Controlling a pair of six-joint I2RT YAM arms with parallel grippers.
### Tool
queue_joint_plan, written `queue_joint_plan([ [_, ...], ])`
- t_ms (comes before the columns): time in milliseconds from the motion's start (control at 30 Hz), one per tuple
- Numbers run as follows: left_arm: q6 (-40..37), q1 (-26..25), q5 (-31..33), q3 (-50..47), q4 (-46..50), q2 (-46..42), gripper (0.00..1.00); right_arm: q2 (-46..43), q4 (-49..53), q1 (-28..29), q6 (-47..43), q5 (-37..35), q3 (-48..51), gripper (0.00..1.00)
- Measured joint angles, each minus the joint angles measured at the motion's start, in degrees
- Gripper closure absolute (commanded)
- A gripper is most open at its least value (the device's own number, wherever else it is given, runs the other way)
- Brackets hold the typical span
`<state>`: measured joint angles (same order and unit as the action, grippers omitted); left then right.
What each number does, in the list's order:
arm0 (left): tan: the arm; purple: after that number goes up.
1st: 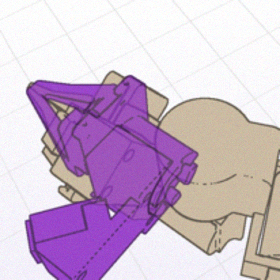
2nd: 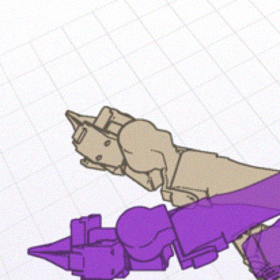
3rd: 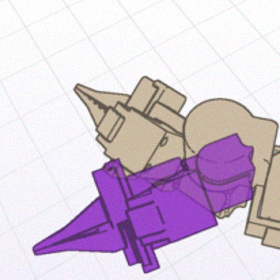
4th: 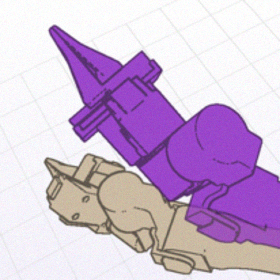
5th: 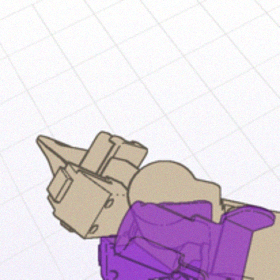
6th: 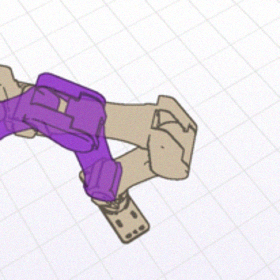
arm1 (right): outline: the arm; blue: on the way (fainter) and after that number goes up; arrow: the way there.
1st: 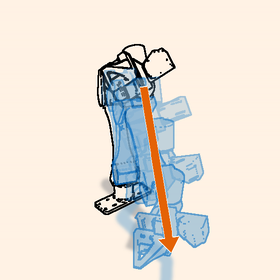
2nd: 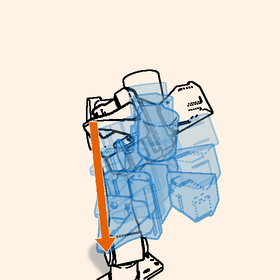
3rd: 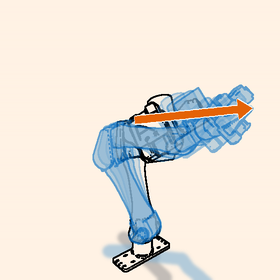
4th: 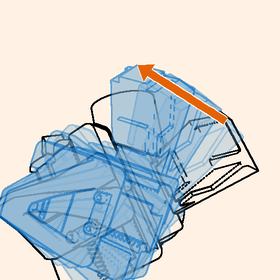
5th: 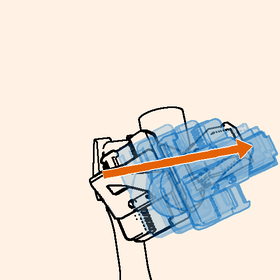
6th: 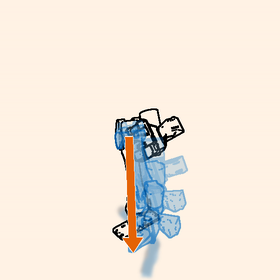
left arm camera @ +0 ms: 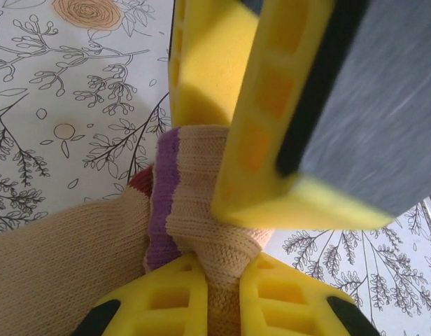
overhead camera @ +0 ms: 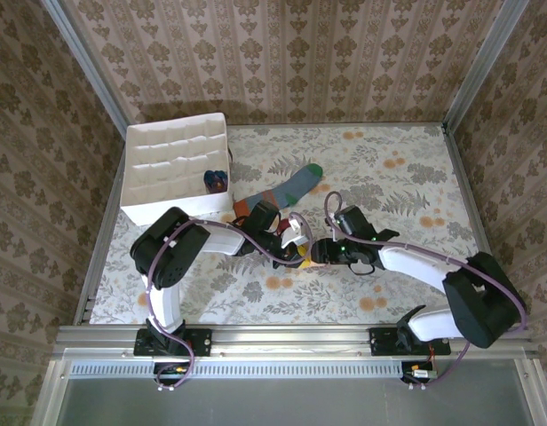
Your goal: Roll the socks
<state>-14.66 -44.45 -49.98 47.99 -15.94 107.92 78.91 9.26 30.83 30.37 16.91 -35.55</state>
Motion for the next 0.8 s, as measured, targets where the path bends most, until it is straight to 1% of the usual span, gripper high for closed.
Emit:
queue_joint_plan([
  [33, 0.1, 0.0, 0.0, -0.1, 0.0, 0.0, 1.00, 1.3, -0.4, 0.0, 0.0, 0.2, -0.3, 0.51],
  [67, 0.2, 0.1, 0.0, -0.2, -0.1, 0.0, 1.00, 2.3, -0.6, 0.0, -0.1, 0.4, -0.8, 0.57],
  [100, 0.4, 0.3, -0.1, -0.3, -0.2, 0.0, 1.00, 3.0, -0.9, 0.0, -0.3, 0.7, -1.2, 0.63],
  [167, 0.8, 0.7, -0.4, -0.6, -0.4, 0.0, 1.00, 4.2, -1.9, 0.1, -0.4, 1.6, -1.8, 0.82],
  [233, 0.9, 0.8, -0.6, -0.7, -0.6, 0.0, 0.99, 5.2, -2.8, 0.2, -0.4, 1.7, -2.1, 0.93],
  [300, 0.9, 0.8, -0.5, -0.8, -0.7, -0.1, 0.88, 5.7, -3.1, 0.2, -0.1, 1.8, -2.2, 0.99],
  [400, 1.1, 0.8, 0.8, -2.2, -1.1, -1.6, 0.70, 6.4, -3.1, 0.4, 0.2, 2.0, -2.6, 1.00],
  [467, 1.5, 1.5, 1.8, -3.5, -0.4, -3.7, 0.65, 7.4, -3.0, 0.7, 0.2, 2.2, -3.1, 1.00],
  [667, 3.2, 6.7, 2.2, -4.9, 2.7, -8.6, 0.64, 8.5, -2.9, 0.9, 0.6, 3.1, -3.7, 1.00],
  [733, 3.7, 8.1, 2.3, -4.9, 3.0, -9.4, 0.67, 8.6, -2.9, 1.0, 1.0, 3.0, -3.7, 1.00],
  [800, 4.2, 8.7, 2.6, -4.5, 4.0, -9.3, 0.72, 8.6, -2.9, 1.3, 1.3, 3.0, -3.7, 1.00],
])
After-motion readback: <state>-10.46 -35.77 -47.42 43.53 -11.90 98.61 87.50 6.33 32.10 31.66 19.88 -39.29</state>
